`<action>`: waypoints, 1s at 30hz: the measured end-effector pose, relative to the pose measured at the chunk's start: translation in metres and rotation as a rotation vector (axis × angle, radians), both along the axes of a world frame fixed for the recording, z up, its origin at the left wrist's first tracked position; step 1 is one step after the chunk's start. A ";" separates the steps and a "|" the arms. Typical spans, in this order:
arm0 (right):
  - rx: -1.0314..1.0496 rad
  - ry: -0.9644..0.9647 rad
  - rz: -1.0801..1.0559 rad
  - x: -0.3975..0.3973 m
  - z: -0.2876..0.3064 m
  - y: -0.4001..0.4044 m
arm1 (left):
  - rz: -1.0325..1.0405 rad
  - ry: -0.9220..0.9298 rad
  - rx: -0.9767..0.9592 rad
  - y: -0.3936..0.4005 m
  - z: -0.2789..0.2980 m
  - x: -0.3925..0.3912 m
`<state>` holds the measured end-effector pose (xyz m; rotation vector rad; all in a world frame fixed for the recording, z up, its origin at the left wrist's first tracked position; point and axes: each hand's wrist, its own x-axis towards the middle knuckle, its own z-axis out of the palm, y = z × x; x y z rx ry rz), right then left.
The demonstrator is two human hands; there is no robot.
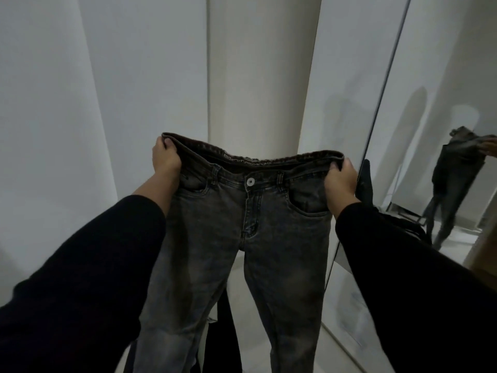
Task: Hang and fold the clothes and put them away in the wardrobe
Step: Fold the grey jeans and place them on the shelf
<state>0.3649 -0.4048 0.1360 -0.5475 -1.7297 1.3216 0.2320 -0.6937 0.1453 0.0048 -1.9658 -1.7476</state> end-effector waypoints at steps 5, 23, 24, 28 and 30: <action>0.009 0.109 0.126 0.001 0.026 0.006 | -0.277 0.083 0.332 0.002 0.029 -0.001; 0.033 0.039 0.475 -0.013 0.033 -0.031 | -0.710 0.188 -0.198 0.067 0.046 0.010; 0.036 0.023 0.487 -0.013 0.030 -0.030 | -0.720 0.222 -0.281 0.071 0.044 0.010; 0.058 -0.060 0.499 -0.014 0.022 -0.029 | -0.814 0.203 -0.358 0.084 0.041 0.016; 0.085 -0.083 0.511 -0.017 0.019 -0.030 | -0.916 0.201 -0.385 0.090 0.042 0.021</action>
